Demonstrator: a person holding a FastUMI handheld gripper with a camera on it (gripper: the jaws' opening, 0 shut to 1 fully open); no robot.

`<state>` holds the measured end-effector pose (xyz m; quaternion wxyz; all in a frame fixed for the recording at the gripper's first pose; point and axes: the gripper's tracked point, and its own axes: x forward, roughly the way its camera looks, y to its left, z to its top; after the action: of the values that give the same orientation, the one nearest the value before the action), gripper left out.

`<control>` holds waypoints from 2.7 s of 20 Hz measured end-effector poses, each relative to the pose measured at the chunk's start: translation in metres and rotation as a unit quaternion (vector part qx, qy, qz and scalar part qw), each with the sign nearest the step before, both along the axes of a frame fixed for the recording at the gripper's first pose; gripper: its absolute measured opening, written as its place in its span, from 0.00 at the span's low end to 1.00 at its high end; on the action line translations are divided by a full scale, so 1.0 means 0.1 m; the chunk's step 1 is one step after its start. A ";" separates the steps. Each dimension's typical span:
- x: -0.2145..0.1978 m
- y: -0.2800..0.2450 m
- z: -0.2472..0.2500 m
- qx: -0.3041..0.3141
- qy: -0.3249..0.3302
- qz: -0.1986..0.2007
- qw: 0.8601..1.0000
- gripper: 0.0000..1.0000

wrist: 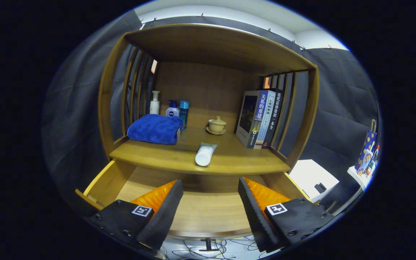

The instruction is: Pull open the drawer, take out the items inside it, and place them on the countertop above the cabinet.

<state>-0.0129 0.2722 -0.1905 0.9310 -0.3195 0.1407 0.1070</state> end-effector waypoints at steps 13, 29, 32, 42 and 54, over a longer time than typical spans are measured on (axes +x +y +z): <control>-0.22 -0.39 -0.42 0.052 0.014 -0.030 0.998 0.99; -0.58 -0.46 -0.38 0.112 0.000 -0.030 0.993 0.99; -0.61 -0.51 -0.51 0.104 0.015 -0.039 0.994 0.99; -0.57 -0.45 -0.53 0.098 0.019 -0.018 0.995 0.96; 0.32 -0.12 -0.57 0.110 0.003 -0.043 0.993 0.96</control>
<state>0.0189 0.2601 -0.2472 0.9637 -0.2088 0.1441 0.0827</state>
